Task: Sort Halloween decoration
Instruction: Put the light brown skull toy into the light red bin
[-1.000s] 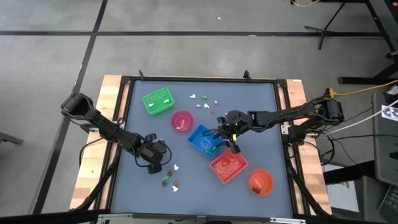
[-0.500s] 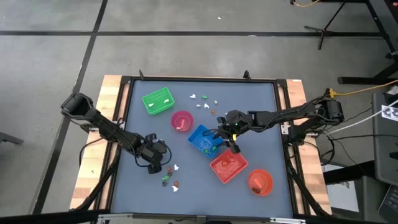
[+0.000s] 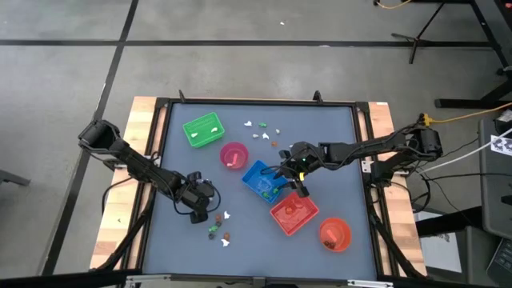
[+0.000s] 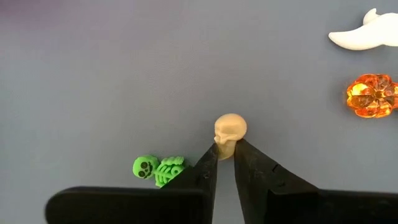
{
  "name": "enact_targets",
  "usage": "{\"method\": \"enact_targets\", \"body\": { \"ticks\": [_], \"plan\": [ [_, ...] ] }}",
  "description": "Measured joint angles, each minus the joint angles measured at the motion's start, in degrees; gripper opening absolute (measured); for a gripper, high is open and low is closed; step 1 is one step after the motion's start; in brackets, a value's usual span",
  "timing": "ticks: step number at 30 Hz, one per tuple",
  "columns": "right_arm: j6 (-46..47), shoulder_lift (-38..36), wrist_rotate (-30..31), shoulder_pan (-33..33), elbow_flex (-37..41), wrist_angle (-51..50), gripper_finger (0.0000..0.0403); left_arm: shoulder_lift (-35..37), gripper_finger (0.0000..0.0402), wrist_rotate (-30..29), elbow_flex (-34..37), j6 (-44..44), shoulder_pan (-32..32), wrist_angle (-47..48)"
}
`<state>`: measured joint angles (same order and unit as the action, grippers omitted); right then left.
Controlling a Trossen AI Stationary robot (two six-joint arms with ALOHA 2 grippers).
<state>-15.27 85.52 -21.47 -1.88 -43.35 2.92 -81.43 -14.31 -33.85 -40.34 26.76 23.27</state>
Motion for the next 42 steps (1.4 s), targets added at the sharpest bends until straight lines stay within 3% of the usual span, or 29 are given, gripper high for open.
{"method": "enact_targets", "body": {
  "ticks": [15,22,28,35,42],
  "plan": [
    [0.0,0.0,0.0,0.0,0.0,0.0,0.0177,0.0,0.0033,-0.1,0.0,0.0,0.0,-2.8],
    [0.0,0.0,0.0,0.0,0.0,0.0,0.0177,0.0,0.0033,-3.0,0.0,0.0,-0.2,-5.9],
    [0.0,0.0,0.0,0.0,0.0,0.0,0.0177,0.0,0.0033,-7.8,0.0,0.0,-2.0,-10.2],
    [0.0,0.0,0.0,0.0,0.0,0.0,0.0177,0.0,0.0033,-17.4,0.0,0.2,-6.6,-15.6],
    [0.0,0.0,0.0,0.0,0.0,0.0,0.0177,0.0,0.0033,-24.2,0.0,7.9,-12.7,-21.1]
  ]
}}
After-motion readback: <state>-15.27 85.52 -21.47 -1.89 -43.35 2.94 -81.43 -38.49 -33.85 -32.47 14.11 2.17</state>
